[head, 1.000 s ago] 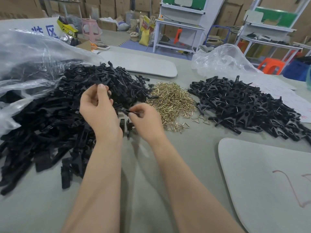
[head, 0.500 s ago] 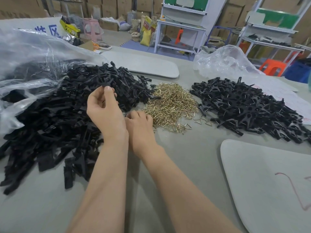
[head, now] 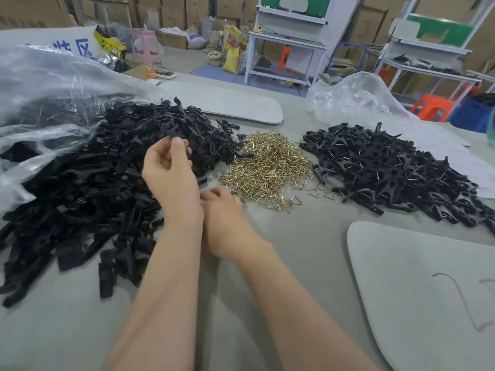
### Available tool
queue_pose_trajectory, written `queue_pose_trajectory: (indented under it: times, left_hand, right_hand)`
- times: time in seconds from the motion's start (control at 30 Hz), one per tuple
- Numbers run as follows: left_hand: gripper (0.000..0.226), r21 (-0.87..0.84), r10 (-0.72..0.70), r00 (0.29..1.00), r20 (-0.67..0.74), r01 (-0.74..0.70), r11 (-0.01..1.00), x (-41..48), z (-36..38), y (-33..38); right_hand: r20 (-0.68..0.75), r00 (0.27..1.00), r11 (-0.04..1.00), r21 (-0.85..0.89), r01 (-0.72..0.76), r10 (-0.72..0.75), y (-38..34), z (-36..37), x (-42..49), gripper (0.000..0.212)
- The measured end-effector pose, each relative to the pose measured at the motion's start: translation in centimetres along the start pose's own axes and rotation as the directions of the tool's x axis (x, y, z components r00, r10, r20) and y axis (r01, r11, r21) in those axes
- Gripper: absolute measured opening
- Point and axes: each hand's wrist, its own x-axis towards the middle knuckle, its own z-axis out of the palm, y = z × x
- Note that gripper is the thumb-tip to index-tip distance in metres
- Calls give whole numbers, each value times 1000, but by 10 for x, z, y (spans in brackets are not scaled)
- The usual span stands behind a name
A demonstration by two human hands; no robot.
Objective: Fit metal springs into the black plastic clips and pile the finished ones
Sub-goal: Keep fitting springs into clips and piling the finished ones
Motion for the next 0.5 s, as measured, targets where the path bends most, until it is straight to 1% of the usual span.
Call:
queue_pose_trajectory:
  times: [0.07, 0.1, 0.27, 0.43, 0.5]
  left_hand:
    - [6, -2, 22, 1000, -19, -22, 1000, 1, -2, 1]
    - [6, -2, 25, 999, -25, -25, 1000, 1, -2, 1]
    - [4, -34, 41, 996, -83, -44, 998, 3, -2, 3]
    - [5, -43, 90, 989, -117, -95, 995, 5, -3, 7]
    - [5, -49, 92, 988, -120, -98, 994, 5, -3, 7]
  right_hand:
    - [-55, 998, 1000, -9, 3, -3, -4, 0, -2, 25]
    - [-77, 997, 999, -43, -5, 2, -5, -1, -1, 24]
    - [-46, 999, 984, -177, -4, -5, -8, 3, 1, 35]
    - [-37, 999, 982, -184, 30, -38, -17, 12, 12, 24]
    - [-69, 996, 983, -180, 34, -47, -15, 16, 14, 25]
